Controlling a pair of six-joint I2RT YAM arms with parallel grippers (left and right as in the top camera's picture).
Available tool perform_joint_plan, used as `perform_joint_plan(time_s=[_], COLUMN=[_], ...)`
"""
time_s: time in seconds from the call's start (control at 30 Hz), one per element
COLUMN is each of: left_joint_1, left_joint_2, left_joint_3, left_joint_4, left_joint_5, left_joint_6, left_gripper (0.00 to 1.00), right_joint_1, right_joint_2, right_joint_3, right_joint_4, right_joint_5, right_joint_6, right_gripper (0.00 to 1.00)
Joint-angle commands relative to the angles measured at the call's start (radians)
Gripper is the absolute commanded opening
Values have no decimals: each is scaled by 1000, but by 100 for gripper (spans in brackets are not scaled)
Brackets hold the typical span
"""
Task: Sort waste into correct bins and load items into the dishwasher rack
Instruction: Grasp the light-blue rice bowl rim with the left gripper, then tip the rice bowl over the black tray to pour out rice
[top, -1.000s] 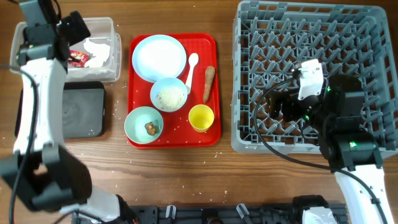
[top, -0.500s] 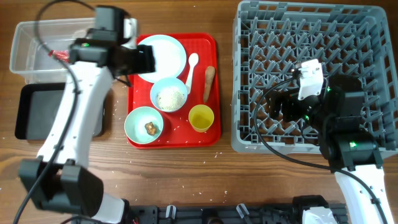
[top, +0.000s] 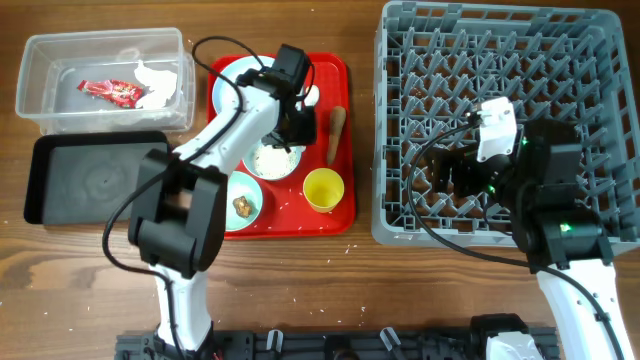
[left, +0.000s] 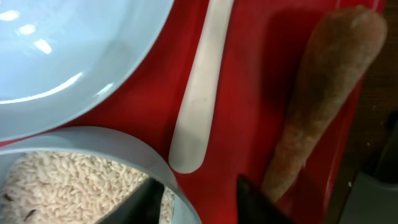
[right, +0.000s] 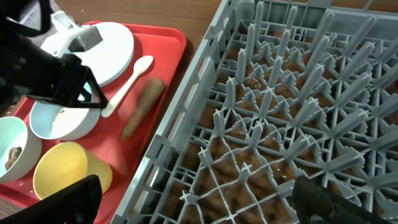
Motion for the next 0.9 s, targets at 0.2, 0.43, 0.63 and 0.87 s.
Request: perform_joint_plan(time_s=[0.2, 0.43, 0.63, 0.87], left_joint_1=[-3, -2, 88, 442], left_joint_2=[45, -95, -363, -449], left_joint_3=[0, 20, 31, 5], left_joint_4=[2, -82, -270, -440], left_joint_5=[-61, 51, 56, 86], left_joint_6=[-21, -21, -6, 147], left_gripper=[4, 4, 4, 4], right_joint_1=[-2, -2, -2, -2], right_joint_2=[13, 13, 13, 13], right_joint_3=[16, 16, 16, 16], right_joint_4=[-1, 0, 0, 0], right_joint_5=[-21, -20, -21, -21], right_joint_6=[6, 5, 5, 5], right_gripper=[100, 100, 100, 100])
